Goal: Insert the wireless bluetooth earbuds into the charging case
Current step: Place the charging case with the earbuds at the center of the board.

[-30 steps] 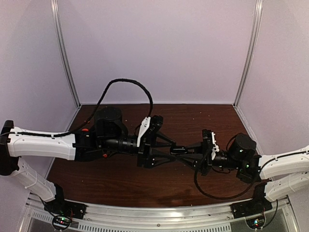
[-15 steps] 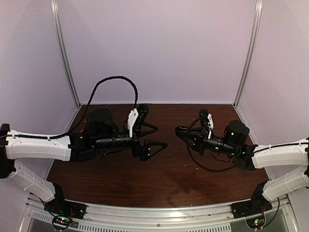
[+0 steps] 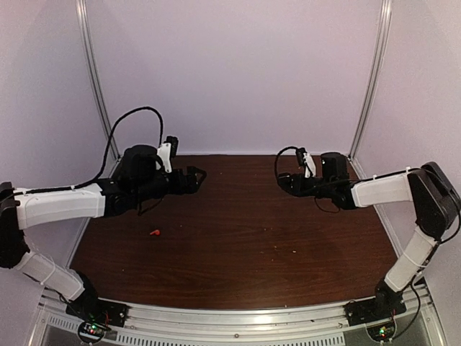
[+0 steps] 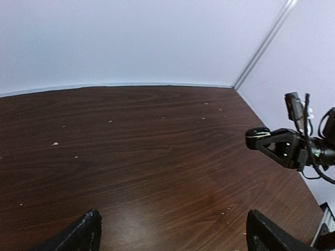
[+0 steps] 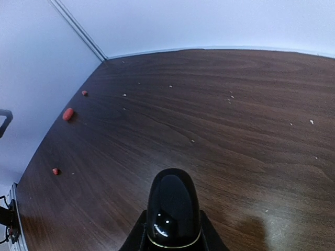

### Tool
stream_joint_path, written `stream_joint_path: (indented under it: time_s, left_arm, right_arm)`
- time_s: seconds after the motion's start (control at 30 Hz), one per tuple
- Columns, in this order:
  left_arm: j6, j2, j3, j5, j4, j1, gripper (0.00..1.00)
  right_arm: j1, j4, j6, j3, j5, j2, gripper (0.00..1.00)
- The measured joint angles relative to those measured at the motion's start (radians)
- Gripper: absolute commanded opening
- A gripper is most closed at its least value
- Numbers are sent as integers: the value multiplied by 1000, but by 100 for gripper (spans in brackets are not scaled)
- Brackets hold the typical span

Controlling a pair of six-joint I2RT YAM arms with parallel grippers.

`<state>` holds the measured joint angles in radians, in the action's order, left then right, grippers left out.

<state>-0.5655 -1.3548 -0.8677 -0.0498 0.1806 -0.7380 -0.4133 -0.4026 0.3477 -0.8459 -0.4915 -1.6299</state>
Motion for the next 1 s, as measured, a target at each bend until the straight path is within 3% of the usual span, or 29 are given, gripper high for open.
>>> stream_joint_path:
  time_s: [0.27, 0.43, 0.7, 1.0]
  left_arm:
    - [-24, -94, -50, -41, -169, 185, 98]
    - [-23, -124, -74, -51, -248, 282, 98]
    - [-18, -157, -77, -59, -333, 490, 98]
    - [-12, -169, -77, -119, -388, 625, 98]
  right_arm:
    - [130, 137, -16, -115, -40, -206, 6]
    - [191, 215, -46, -213, -85, -302, 17]
    - [253, 280, -80, -229, -110, -352, 27]
    - [266, 320, -115, -262, -102, -368, 48]
